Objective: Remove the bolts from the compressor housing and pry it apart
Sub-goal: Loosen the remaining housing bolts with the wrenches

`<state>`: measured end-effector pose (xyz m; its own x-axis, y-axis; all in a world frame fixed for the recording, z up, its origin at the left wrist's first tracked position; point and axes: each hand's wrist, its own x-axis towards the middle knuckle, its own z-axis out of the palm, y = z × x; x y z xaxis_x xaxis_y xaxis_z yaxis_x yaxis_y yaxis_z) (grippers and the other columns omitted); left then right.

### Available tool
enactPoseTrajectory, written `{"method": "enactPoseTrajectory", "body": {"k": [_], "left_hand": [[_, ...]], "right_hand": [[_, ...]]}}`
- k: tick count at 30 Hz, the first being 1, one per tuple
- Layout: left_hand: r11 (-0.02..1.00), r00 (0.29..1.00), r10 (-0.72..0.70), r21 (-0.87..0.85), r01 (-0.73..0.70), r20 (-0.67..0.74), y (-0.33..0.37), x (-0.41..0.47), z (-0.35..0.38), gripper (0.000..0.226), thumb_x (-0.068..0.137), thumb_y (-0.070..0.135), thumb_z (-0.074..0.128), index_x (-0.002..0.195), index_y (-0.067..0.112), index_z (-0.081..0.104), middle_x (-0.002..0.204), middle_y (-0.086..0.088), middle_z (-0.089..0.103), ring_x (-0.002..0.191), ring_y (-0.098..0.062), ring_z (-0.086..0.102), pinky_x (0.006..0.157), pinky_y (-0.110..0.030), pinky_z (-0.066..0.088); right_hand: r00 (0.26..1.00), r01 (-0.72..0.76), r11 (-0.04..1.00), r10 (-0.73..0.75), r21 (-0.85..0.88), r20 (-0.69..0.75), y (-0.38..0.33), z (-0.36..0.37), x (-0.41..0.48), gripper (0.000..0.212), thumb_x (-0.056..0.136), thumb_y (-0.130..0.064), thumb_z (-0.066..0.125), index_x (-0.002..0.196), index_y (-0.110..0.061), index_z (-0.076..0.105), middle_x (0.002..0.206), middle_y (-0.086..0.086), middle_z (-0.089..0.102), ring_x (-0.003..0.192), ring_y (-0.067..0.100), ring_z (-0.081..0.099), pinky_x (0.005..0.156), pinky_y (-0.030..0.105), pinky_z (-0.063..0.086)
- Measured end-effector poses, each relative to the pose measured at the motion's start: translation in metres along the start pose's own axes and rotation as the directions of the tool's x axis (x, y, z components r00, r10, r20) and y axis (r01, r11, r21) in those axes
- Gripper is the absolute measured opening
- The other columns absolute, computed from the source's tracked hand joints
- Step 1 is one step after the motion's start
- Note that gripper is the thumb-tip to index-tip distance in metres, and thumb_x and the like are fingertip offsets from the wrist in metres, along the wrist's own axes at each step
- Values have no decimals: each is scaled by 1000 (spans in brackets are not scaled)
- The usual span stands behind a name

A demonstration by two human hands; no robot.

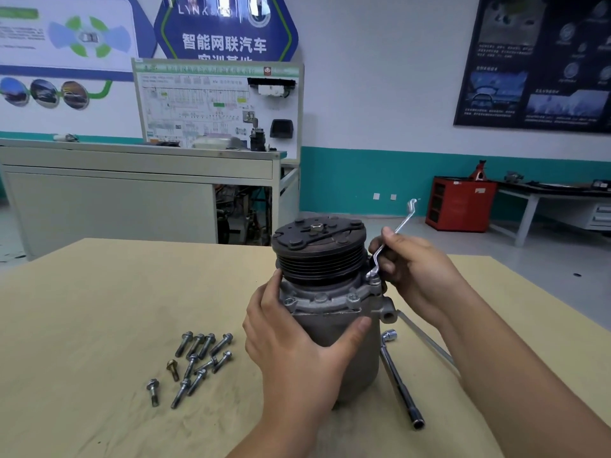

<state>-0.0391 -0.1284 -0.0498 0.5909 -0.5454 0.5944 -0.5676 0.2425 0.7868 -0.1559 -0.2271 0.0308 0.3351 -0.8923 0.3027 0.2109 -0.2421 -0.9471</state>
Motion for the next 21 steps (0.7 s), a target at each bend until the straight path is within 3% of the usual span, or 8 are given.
{"method": "enactPoseTrajectory", "body": {"k": [4,6,8,11,13,15,17,21], "left_hand": [[1000,1000,9,11,-9,2,-3,-1,1,111,48,81,55,142,31,24,138,4,32,128,-10,25,105,-38,21],[1000,1000,12,11,-12,3,-3,0,2,110,48,80,55,142,33,23,137,5,31,128,-11,25,105,-37,21],[1000,1000,16,13,-16,6,-4,0,2,108,48,80,55,140,38,19,137,7,30,128,-10,25,105,-38,22],[1000,1000,18,2,-18,5,-4,-2,1,101,47,80,55,135,49,15,135,12,28,129,-6,23,108,-40,22],[1000,1000,26,2,-26,0,-4,-2,1,101,48,79,56,135,49,16,135,12,29,129,-5,23,109,-42,23],[999,999,37,13,-37,-5,-3,-1,0,102,50,78,56,138,43,19,134,10,31,128,-7,25,109,-42,24],[999,999,44,21,-44,-3,-3,-1,-1,104,51,78,55,141,37,21,133,10,32,127,-7,26,108,-41,25],[998,999,54,30,-54,-2,-3,-1,-3,105,52,78,54,142,32,24,131,13,31,127,-6,26,107,-39,25]], "right_hand": [[989,143,957,-128,251,-74,4,2,-6,28,87,-29,51,68,-13,63,48,-1,47,47,10,43,50,20,36],[954,297,940,-284,170,-97,6,1,-14,26,84,-30,55,65,-19,68,50,-1,53,50,10,50,50,19,42],[869,482,870,-489,-102,-71,4,-2,-20,23,88,-29,58,68,-23,68,56,-1,59,53,8,56,54,16,45],[668,684,569,-739,-456,80,2,-11,-26,22,91,-39,52,75,-26,61,63,-10,61,62,6,60,60,16,47],[531,760,340,-816,-554,229,1,-15,-27,31,95,-40,49,78,-18,64,68,-17,58,65,5,56,63,25,47],[415,802,139,-830,-581,374,3,-18,-27,41,96,-30,47,72,-3,65,66,-5,62,62,8,52,65,32,42],[347,818,25,-818,-575,458,1,-19,-28,41,95,-22,48,66,3,63,62,6,64,55,14,53,67,33,40],[278,777,-170,-770,-606,574,-9,-14,-33,32,90,-13,51,64,-1,63,59,6,60,51,18,49,66,30,36]]}}
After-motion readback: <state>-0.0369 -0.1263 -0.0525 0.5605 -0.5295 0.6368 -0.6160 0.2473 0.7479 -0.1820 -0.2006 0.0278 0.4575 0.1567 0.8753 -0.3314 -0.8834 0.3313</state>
